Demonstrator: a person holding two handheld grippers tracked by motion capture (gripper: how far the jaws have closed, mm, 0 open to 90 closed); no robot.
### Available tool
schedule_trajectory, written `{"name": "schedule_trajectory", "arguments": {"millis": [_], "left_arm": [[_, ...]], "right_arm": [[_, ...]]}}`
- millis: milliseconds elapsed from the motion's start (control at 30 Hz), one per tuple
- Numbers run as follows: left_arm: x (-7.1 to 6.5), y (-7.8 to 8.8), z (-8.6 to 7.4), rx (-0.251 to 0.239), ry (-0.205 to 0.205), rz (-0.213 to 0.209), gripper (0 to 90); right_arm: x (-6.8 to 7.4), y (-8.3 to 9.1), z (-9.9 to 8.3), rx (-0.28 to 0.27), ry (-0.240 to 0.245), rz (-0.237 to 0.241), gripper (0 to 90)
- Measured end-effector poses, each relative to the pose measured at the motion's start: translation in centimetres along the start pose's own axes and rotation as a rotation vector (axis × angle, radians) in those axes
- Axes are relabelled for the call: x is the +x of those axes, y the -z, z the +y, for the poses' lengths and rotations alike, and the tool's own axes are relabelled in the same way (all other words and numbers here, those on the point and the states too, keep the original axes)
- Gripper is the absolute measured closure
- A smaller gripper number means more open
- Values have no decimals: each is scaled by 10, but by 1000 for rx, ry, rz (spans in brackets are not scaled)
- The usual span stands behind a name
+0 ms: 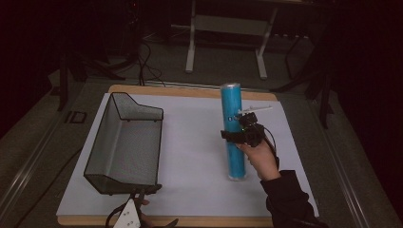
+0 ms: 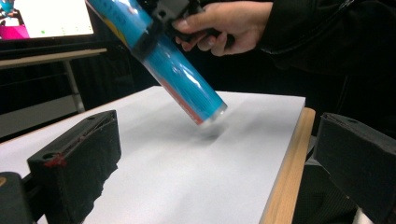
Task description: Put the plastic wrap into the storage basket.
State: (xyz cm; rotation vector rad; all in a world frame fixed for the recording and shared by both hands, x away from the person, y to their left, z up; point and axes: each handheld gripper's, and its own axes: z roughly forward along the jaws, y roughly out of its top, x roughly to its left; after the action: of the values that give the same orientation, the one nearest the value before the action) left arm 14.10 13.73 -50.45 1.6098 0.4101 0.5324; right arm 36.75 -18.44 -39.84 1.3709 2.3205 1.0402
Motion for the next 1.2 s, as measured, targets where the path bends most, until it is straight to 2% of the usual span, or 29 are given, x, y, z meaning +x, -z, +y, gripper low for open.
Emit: {"name": "schedule_trajectory", "arguments": {"millis": [67,133,300,433,633,800,867,900,1033,1200], "left_arm": [[0,0,0,1,-4,-1,10],[0,0,0,1,-4,-3,11],[-1,-1,0,1,-1,-6,10],[-1,0,0,-1,-4,-5,10],[-1,1,1,-1,-11,-2,11],[-1,2,1,-6,-5,11,10],[-2,3,2,-4,-7,17,11],[-2,3,2,-5,-4,19,10],[-3,5,3,-13,0,24,10],[-6,8,4,-27,1,18,11]], "right_arm": [[2,4,4,-41,2,21,315],[5,8,8,-79,14,15,315],[13,15,20,-140,25,34,316],[26,17,32,-173,38,48,316],[49,12,48,-176,64,74,316],[70,6,65,-202,65,126,316],[74,5,69,-207,61,139,316],[86,1,78,-217,53,172,316],[108,-6,89,-222,64,194,316],[134,-20,102,-222,51,243,316]]}}
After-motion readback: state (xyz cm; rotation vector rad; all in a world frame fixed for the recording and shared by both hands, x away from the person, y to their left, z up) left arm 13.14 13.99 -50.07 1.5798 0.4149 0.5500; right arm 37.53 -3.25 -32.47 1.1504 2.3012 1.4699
